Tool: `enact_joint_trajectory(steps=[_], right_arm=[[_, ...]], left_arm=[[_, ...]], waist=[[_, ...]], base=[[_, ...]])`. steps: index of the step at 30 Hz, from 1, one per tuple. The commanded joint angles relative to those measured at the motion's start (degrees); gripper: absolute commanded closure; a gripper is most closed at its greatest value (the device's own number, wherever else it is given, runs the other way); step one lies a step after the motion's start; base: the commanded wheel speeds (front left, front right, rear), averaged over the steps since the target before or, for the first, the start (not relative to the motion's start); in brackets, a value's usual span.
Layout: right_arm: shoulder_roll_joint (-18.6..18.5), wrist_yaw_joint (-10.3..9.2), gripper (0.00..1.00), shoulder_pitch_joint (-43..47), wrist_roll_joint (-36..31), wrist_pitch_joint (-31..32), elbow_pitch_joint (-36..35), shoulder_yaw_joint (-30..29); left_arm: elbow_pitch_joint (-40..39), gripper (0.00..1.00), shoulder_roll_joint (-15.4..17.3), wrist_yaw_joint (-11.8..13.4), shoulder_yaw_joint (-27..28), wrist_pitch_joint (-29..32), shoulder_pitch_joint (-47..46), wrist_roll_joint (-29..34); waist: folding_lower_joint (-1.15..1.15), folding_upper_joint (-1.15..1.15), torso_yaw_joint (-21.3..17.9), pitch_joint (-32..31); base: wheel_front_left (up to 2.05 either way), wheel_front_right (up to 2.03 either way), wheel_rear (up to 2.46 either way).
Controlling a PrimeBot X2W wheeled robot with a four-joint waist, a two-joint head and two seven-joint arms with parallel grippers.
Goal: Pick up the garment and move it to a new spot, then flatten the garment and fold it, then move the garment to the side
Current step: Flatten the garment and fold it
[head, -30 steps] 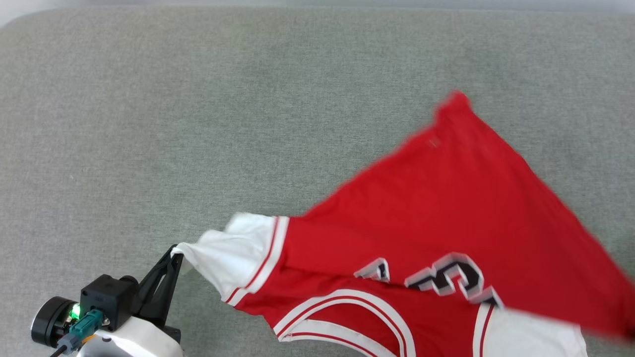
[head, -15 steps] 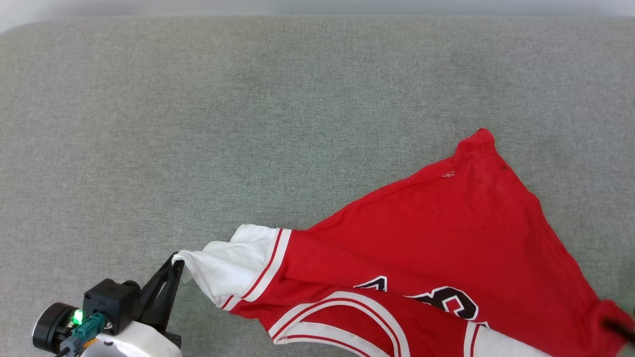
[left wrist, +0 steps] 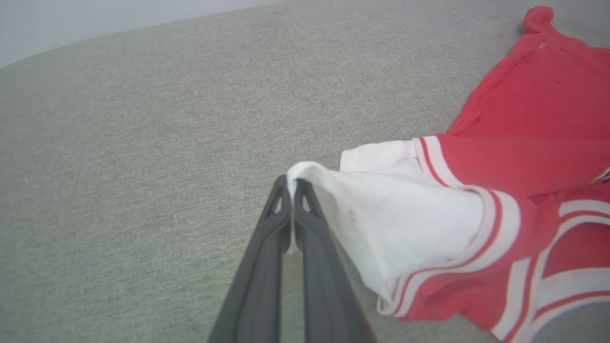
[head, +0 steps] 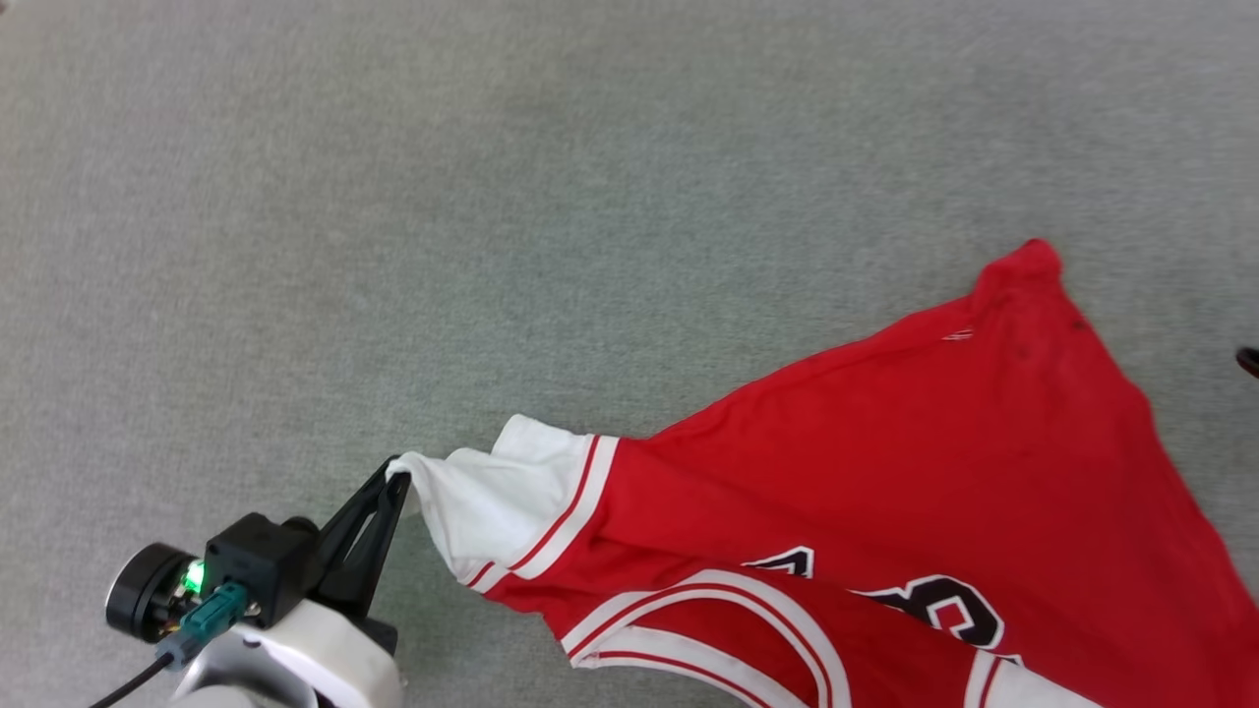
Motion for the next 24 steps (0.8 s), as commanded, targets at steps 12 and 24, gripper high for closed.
enact_joint_trajectory(steps=[12, 24], right_arm=[[11.04, -0.04, 0.00, -24.16, -9.62, 10.00, 13.65, 17.42], [14.69, -0.03, 1.00, -23.43, -9.60, 4.70, 26.60, 30.00]], left_arm=[[1.47, 1.00, -3.30, -1.84, -0.90, 0.04, -5.56, 2.78], [3.04, 1.00, -5.29, -2.71, -1.78, 0.27, -7.76, 3.78]], waist=[[0.00, 0.00, 5.27, 7.05], [0.00, 0.00, 6.18, 8.80]], base=[[0.00, 0.00, 0.00], [0.00, 0.00, 0.00]])
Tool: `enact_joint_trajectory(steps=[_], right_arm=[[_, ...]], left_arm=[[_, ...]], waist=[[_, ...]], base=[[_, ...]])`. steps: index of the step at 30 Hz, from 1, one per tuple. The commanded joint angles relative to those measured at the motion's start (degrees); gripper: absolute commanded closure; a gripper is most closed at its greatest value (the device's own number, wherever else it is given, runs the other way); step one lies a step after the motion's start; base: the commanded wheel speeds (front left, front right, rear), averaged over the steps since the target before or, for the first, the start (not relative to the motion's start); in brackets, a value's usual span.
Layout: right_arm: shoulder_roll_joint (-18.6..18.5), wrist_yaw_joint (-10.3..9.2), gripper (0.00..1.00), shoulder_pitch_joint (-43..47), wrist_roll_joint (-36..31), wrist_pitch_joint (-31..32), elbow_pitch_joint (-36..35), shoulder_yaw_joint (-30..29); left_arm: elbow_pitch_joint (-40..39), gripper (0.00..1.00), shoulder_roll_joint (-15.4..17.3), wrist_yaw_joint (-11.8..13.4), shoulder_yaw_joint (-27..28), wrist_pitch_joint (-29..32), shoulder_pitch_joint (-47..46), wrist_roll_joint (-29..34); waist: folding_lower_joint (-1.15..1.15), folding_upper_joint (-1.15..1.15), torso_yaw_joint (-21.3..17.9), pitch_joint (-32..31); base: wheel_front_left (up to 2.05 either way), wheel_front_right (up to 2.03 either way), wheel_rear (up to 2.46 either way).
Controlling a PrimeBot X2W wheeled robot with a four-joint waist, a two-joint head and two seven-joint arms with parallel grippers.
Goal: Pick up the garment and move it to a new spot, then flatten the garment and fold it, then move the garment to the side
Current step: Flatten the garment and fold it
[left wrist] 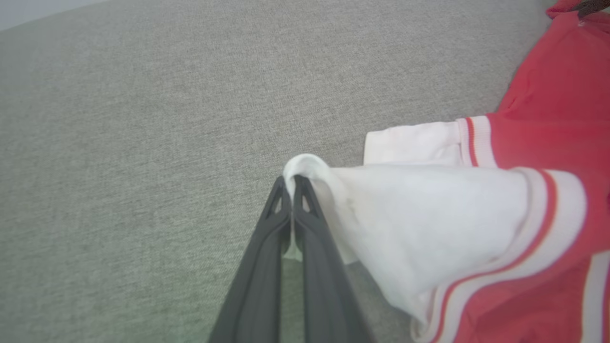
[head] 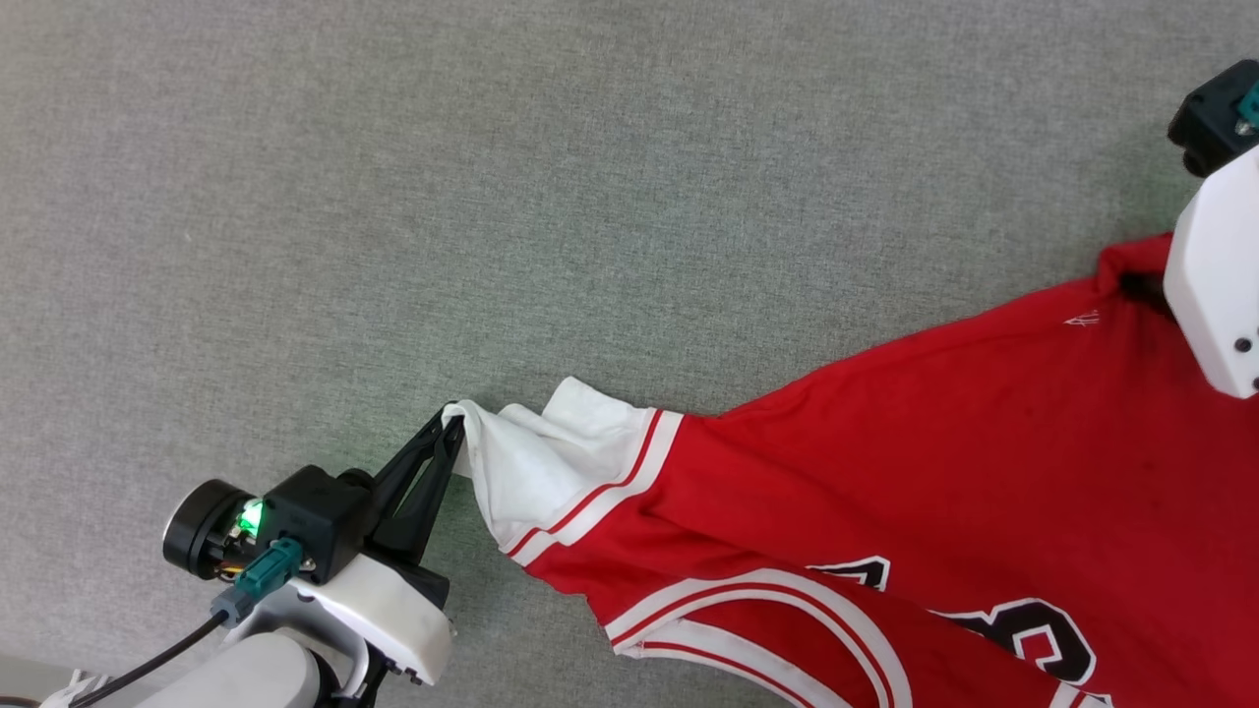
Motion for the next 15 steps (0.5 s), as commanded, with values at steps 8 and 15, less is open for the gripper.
enact_joint_trajectory(steps=[8, 15], right_arm=[[-2.22, -0.02, 1.00, 0.58, 4.76, -12.94, -1.21, 1.78], [-4.57, -0.02, 1.00, 2.07, 6.17, -21.46, -5.54, -0.67]], left_arm=[[1.60, 1.00, 1.19, -0.24, 0.32, -0.31, 0.40, 0.05], [-0.40, 1.00, 3.37, 0.01, 1.98, 0.28, -2.64, 0.97]], waist=[[0.00, 0.00, -3.21, -9.06], [0.00, 0.00, -5.61, -13.97]], base=[[0.00, 0.00, 0.00], [0.00, 0.00, 0.00]])
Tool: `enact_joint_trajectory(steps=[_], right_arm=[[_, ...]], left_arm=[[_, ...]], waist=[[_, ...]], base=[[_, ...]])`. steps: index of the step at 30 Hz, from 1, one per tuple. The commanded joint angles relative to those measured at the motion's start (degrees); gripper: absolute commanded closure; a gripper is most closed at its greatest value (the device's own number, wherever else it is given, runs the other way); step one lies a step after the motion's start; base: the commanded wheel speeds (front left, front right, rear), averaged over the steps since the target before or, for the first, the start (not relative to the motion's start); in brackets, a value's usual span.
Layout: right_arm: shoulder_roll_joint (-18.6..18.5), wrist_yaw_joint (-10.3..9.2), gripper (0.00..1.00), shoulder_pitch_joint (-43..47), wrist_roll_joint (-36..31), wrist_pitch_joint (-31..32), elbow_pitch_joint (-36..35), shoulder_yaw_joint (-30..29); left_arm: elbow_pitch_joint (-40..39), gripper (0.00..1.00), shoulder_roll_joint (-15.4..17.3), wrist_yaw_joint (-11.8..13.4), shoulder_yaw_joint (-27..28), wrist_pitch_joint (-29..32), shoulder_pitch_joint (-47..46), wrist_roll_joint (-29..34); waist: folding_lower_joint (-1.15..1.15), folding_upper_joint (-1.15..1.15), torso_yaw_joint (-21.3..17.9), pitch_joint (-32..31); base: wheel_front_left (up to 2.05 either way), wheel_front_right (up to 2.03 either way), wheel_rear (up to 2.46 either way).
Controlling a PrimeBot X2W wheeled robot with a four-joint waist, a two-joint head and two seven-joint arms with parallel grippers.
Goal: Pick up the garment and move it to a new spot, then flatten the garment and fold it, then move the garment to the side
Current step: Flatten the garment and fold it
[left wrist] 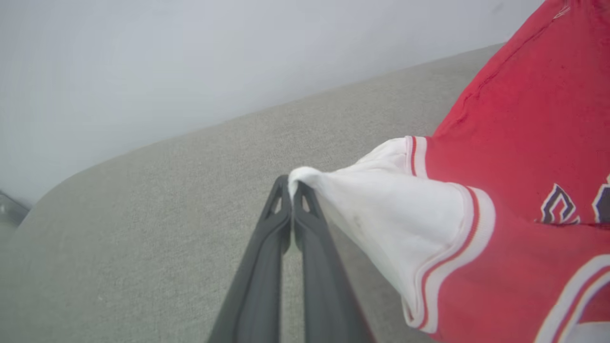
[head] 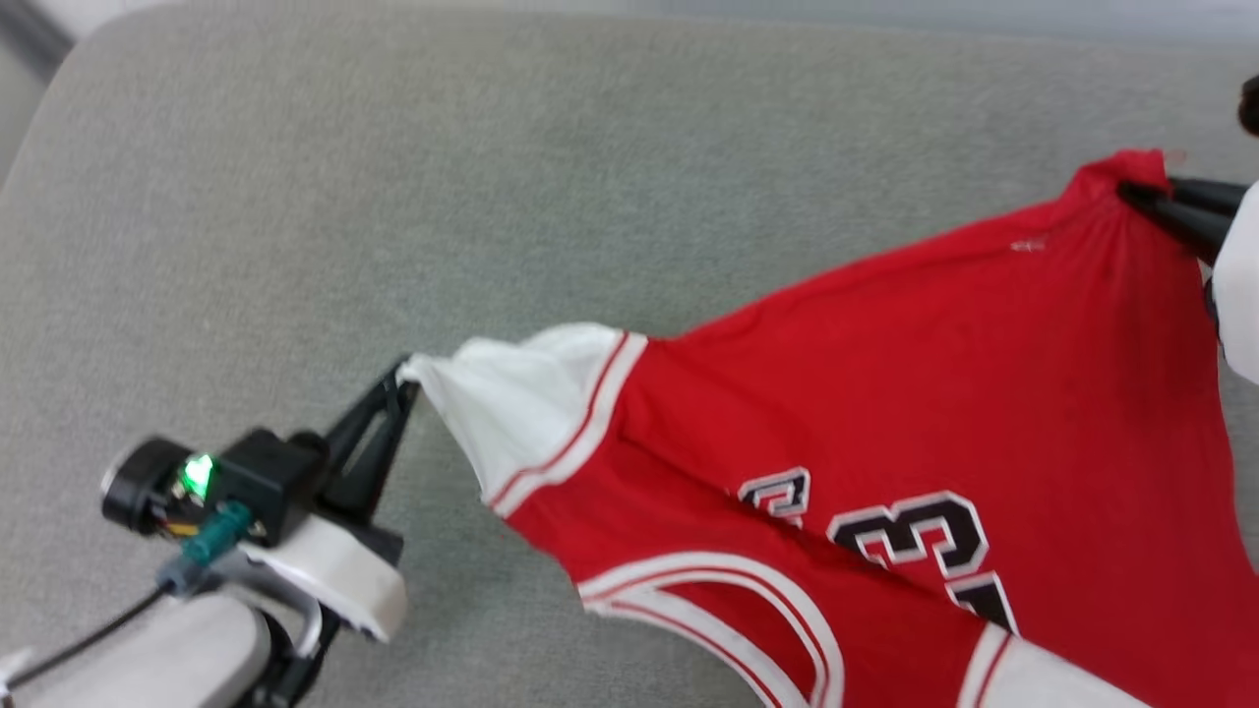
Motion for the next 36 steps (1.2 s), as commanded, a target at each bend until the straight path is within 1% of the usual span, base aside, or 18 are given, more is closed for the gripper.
enact_joint_trajectory(steps=[1, 4, 8, 13, 18, 23, 27, 30, 36], right_arm=[[0.03, -0.04, 1.00, 1.03, 0.16, -1.15, -0.59, -0.62], [0.57, -0.04, 1.00, 1.48, -0.95, -3.93, -2.26, -2.76], [2.33, -0.04, 1.00, 0.75, -2.96, -7.06, -3.88, -5.92], [6.06, -0.04, 1.00, -1.68, -8.04, -10.39, -4.32, -9.72], [10.34, -0.04, 1.00, -6.91, -12.88, -12.00, -3.31, -13.07], [14.03, -0.04, 1.00, -15.60, -17.09, -13.16, -0.99, -15.66], [16.50, -0.04, 1.00, -24.49, -20.25, -13.66, 2.59, -16.23], [18.21, -0.04, 1.00, -31.75, -22.79, -14.41, 6.33, -16.28], [20.73, -0.04, 1.00, -44.94, -27.28, -16.90, 14.99, -15.16]], left_arm=[[-0.25, 1.00, 0.22, 0.15, 0.77, -0.07, -1.39, 0.33], [-0.14, 1.00, 0.58, -0.44, 2.09, 0.27, -4.85, 1.04], [0.57, 1.00, 0.29, -1.97, 3.72, 1.16, -11.03, 2.16], [2.39, 1.00, -0.82, -4.75, 5.17, 3.39, -20.78, 4.17], [5.42, 1.00, -2.20, -7.97, 6.53, 5.92, -32.08, 6.32], [9.71, 1.00, -5.25, -11.73, 6.93, 8.32, -44.61, 8.74], [14.91, 1.00, -8.63, -14.87, 7.67, 9.63, -55.11, 9.74], [19.49, 1.00, -11.22, -17.10, 8.06, 9.88, -62.72, 10.44], [28.47, 1.00, -15.87, -20.24, 9.45, 8.39, -76.52, 11.45]], waist=[[0.00, 0.00, -1.66, -1.80], [0.00, 0.00, -2.86, -2.68], [0.00, 0.00, -4.52, -2.83], [0.00, 0.00, -6.33, -1.08], [0.00, 0.00, -7.79, 2.73], [0.00, 0.00, -8.52, 7.74], [0.00, 0.00, -8.99, 11.77], [0.00, 0.00, -9.06, 14.20], [0.00, 0.00, -9.04, 18.04]], base=[[0.00, 0.00, 0.00], [0.00, 0.00, 0.00], [0.00, 0.00, 0.00], [0.00, 0.00, 0.00], [0.00, 0.00, 0.00], [0.00, 0.00, 0.00], [0.00, 0.00, 0.00], [0.00, 0.00, 0.00], [0.00, 0.00, 0.00]])
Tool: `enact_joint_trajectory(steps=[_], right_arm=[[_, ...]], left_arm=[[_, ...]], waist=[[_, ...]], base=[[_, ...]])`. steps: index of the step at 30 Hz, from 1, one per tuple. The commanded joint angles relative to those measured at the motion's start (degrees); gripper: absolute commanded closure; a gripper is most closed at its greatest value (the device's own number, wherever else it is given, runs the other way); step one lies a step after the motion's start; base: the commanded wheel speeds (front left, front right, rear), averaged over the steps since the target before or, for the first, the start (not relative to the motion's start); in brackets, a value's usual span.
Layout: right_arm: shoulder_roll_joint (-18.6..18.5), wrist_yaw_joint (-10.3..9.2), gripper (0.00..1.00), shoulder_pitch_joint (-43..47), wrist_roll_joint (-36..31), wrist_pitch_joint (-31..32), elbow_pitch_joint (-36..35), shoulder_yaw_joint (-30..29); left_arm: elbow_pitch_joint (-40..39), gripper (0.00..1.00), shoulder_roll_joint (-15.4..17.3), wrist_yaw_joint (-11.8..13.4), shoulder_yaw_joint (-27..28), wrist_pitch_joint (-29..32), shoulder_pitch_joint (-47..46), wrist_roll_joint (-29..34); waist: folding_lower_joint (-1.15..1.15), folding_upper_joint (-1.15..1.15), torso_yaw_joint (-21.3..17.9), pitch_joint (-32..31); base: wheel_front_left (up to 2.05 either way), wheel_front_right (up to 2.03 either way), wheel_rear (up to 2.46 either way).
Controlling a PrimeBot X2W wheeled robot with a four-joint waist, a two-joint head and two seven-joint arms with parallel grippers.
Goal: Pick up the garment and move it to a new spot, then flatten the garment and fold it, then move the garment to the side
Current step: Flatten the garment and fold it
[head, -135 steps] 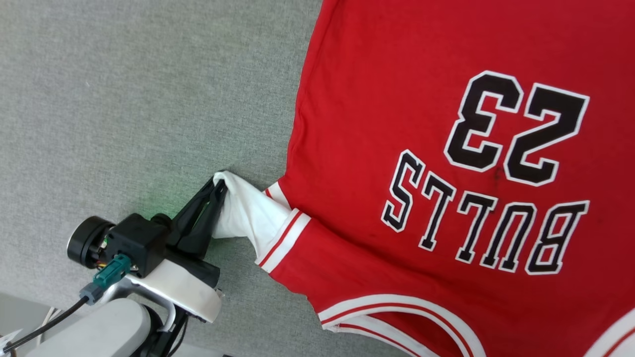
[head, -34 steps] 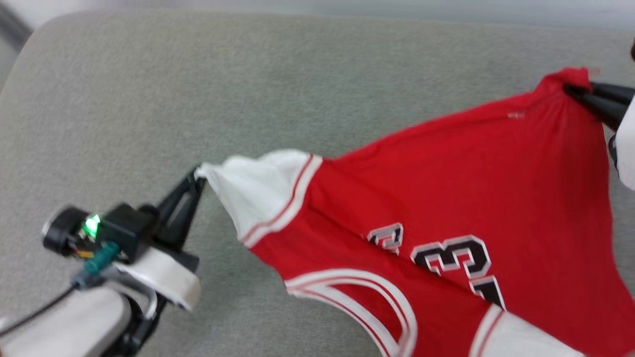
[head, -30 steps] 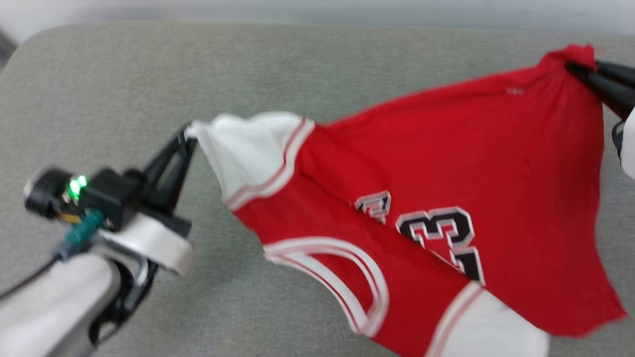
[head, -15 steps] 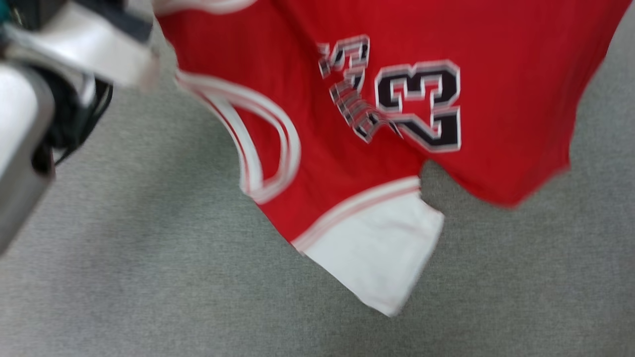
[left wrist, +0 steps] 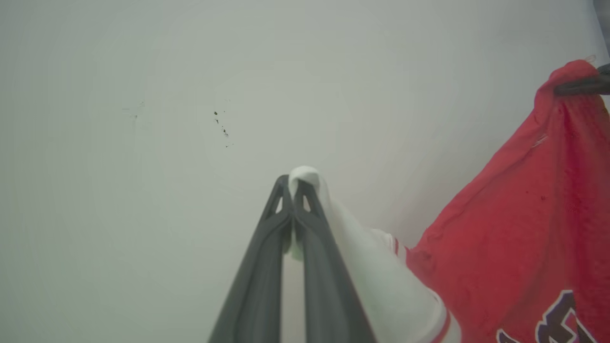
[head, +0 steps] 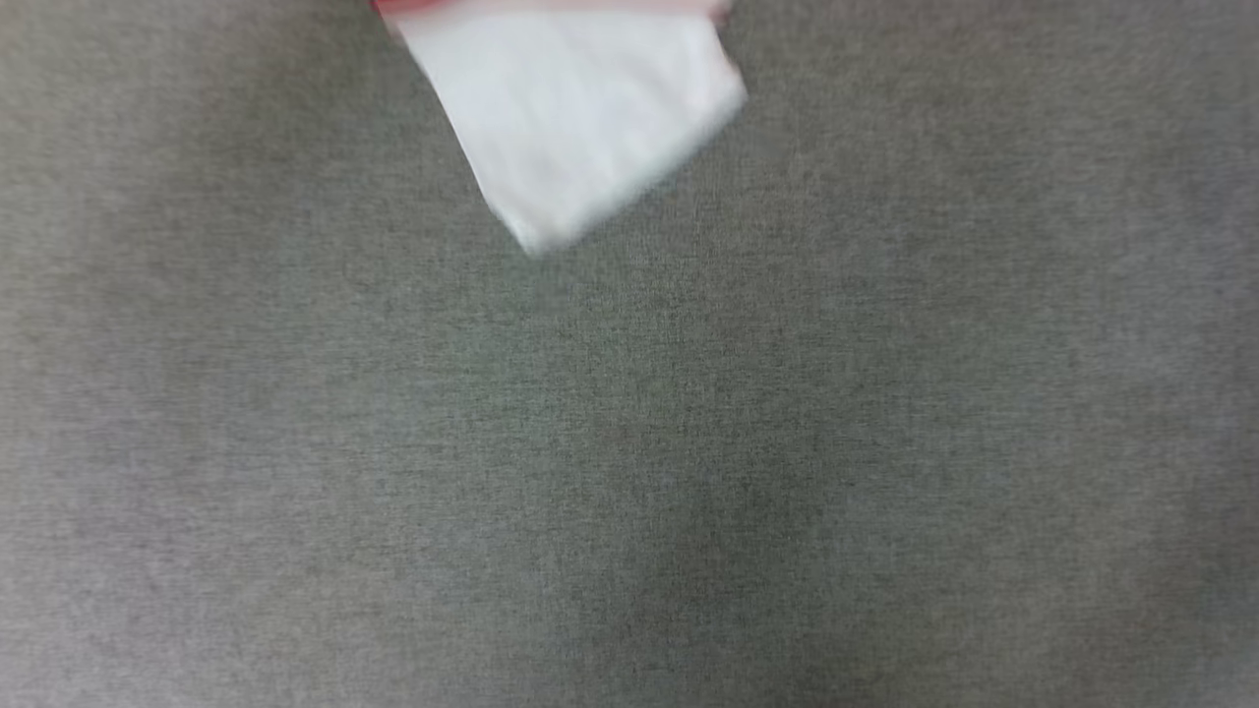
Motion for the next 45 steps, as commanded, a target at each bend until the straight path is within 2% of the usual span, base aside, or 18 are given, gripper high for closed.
enact_joint_trajectory(steps=[1, 5, 6, 8, 14, 20, 29, 35, 45], right_arm=[[0.69, -0.04, 1.00, -3.14, -0.79, -0.83, 1.89, 0.24], [2.48, -0.04, 1.00, -9.64, -2.05, -2.69, 6.99, 0.71], [3.03, -0.04, 1.00, -12.89, -2.32, -3.96, 10.23, 1.94], [3.24, -0.04, 1.00, -14.41, -2.05, -4.82, 12.29, 2.50], [3.90, -0.04, 1.00, -13.08, -0.80, -6.77, 17.40, 5.54], [4.74, -0.04, 1.00, -7.64, 2.15, -9.61, 22.39, 10.47], [6.34, -0.04, 1.00, 5.67, 7.58, -14.50, 27.56, 17.72], [5.42, -0.04, 1.00, 15.94, 11.82, -17.01, 27.56, 22.80], [0.23, -0.04, 1.00, 34.72, 18.97, -20.82, 23.73, 29.42]], left_arm=[[2.01, 1.00, -0.81, -0.74, 0.55, -0.65, -3.39, 0.32], [7.77, 1.00, -2.67, -2.36, 0.87, -2.08, -10.99, 1.26], [11.28, 1.00, -3.81, -3.47, 0.22, -3.52, -14.30, 1.96], [13.33, 1.00, -4.24, -4.02, 0.10, -4.53, -15.98, 1.81], [18.32, 1.00, -5.23, -5.05, -1.13, -7.13, -14.28, 1.04], [23.10, 1.00, -5.15, -5.79, -2.12, -9.83, -8.55, -0.75], [24.69, 1.00, -4.65, -6.20, -3.66, -11.42, 8.30, -3.59], [19.04, 1.00, -2.70, -5.73, -1.43, -11.48, 23.90, -3.80], [5.14, 1.00, 0.82, -1.16, 2.10, -11.45, 54.86, -4.44]], waist=[[-0.01, 0.00, -0.03, 1.79], [-0.01, 0.00, 0.01, 3.30], [-0.01, 0.00, 0.27, 3.80], [-0.01, 0.00, 0.58, 4.13], [-0.01, 0.00, 1.13, 4.32], [-0.01, 0.00, 1.15, 3.20], [-0.01, 0.00, 0.56, -1.31], [-0.01, 0.00, 0.39, -5.63], [-0.01, 0.00, 0.37, -14.79]], base=[[0.00, 0.00, 0.00], [0.00, 0.00, 0.00], [0.00, 0.00, 0.00], [0.00, 0.00, 0.00], [0.00, 0.00, 0.00], [0.00, 0.00, 0.00], [0.00, 0.00, 0.00], [0.00, 0.00, 0.00], [0.00, 0.00, 0.00]])
